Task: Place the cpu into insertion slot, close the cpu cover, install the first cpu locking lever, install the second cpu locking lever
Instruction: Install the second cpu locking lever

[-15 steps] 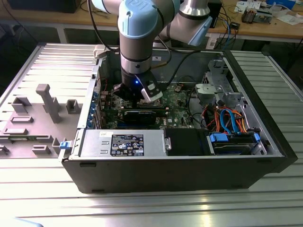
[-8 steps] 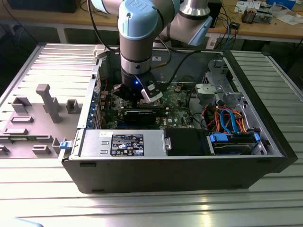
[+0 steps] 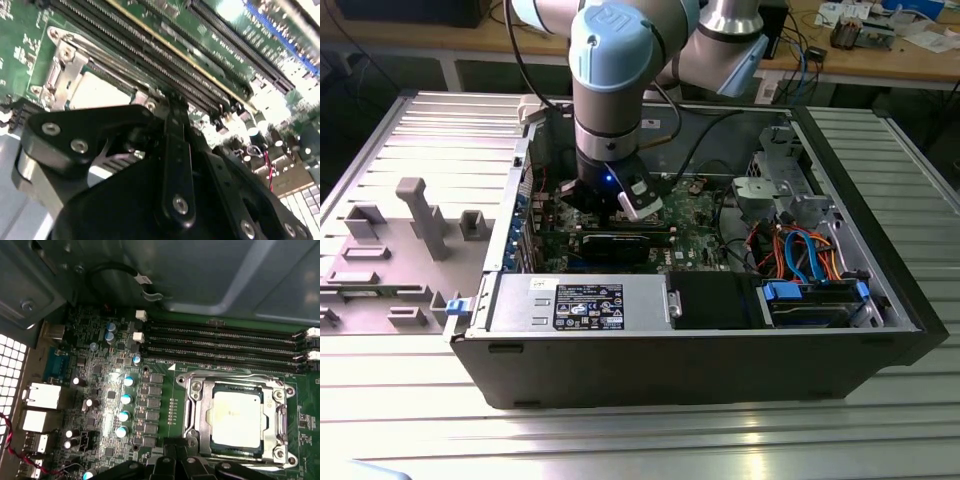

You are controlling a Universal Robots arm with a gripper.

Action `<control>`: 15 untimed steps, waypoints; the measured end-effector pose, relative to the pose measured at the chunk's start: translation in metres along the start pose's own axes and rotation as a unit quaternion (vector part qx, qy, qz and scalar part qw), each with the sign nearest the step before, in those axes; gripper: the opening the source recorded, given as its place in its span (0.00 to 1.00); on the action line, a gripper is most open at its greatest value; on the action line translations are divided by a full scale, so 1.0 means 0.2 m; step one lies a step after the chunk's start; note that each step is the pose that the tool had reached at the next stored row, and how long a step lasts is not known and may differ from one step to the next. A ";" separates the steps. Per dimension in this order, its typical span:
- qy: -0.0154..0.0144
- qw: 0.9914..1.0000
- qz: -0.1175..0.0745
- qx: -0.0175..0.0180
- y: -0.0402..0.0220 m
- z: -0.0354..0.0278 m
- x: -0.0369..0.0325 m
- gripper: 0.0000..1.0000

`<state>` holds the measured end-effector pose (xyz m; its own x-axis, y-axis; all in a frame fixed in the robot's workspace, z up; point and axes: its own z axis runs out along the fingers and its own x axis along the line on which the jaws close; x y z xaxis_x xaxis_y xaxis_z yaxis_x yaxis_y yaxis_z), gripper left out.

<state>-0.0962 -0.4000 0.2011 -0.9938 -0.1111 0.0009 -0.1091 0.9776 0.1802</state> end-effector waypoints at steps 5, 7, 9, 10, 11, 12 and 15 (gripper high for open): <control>0.001 1.000 0.000 0.005 0.014 -0.077 0.000 0.11; 0.000 1.000 0.000 0.005 0.020 -0.109 0.000 0.11; 0.000 1.000 0.000 0.005 0.020 -0.109 0.000 0.11; 0.000 1.000 0.000 0.005 0.020 -0.109 0.000 0.11; 0.000 1.000 0.000 0.005 0.020 -0.109 0.000 0.11; 0.001 1.000 0.000 0.005 0.020 -0.109 0.000 0.11; 0.001 1.000 0.000 0.005 0.020 -0.109 0.000 0.11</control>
<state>-0.0962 -0.3999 0.2233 -0.9938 -0.1110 0.0020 -0.1091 0.9792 0.1710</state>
